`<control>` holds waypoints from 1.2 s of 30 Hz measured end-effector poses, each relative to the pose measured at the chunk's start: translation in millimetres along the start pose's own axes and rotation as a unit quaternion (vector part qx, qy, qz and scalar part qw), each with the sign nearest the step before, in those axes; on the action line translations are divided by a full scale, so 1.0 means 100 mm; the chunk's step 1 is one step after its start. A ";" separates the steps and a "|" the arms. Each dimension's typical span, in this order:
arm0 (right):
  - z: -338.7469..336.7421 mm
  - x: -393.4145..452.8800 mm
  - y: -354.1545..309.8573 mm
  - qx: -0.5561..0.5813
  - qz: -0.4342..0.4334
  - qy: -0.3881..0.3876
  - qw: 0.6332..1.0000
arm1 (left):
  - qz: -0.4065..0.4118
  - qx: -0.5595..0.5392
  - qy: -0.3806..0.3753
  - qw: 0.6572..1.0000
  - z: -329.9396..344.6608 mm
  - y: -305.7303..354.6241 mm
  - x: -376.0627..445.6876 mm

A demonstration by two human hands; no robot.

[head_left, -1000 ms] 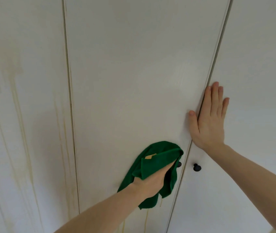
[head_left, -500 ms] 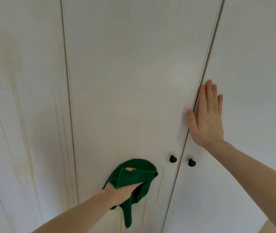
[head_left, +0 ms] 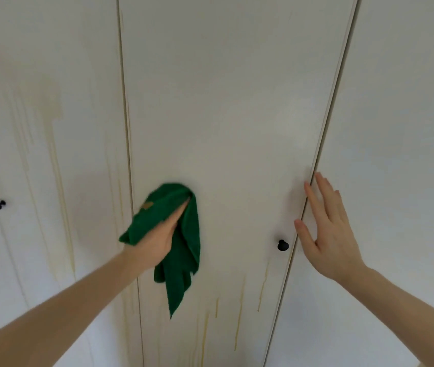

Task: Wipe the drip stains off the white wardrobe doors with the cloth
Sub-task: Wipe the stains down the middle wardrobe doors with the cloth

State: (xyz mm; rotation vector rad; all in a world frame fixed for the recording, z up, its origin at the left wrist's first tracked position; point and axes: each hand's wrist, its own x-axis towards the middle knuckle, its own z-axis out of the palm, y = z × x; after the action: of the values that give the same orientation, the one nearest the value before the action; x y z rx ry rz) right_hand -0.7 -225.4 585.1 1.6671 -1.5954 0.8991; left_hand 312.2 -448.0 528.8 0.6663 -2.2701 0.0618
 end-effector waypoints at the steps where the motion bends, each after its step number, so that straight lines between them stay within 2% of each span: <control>1: 0.02 -0.06 0.00 -0.001 0.008 -0.001 1.000 | -0.007 0.003 0.026 1.000 -0.12 0.01 0.09; 3: 0.06 -0.15 0.02 -0.008 0.026 -0.002 1.000 | 0.002 0.034 0.095 0.995 -0.38 0.00 0.36; 7: 0.16 -0.22 0.07 -0.024 0.072 -0.010 0.997 | 0.010 -0.015 0.143 0.989 -0.77 0.10 0.81; 14: 0.31 -0.23 0.10 -0.053 0.092 -0.018 0.994 | -0.001 -0.087 0.151 0.985 -0.81 0.10 1.26; 20: 0.44 -0.23 0.13 -0.054 0.106 -0.004 0.993 | 0.004 -0.061 0.170 0.984 -0.47 -0.08 1.08; 26: 0.54 -0.21 0.13 -0.062 0.110 0.015 0.992 | -0.018 -0.001 0.131 0.991 0.02 -0.23 0.45; 32: 0.54 -0.22 0.14 -0.073 0.110 0.005 0.991 | 0.006 0.061 0.034 0.998 0.39 -0.42 -0.35; 36: 0.51 -0.21 0.10 -0.064 0.117 0.000 0.991 | -0.014 0.078 -0.040 0.996 0.60 -0.58 -0.85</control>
State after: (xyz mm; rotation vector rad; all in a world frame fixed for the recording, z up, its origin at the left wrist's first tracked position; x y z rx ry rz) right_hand -9.4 -256.6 539.7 1.4130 -1.8363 0.8888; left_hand 349.5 -474.8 418.7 0.7938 -2.3496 0.2046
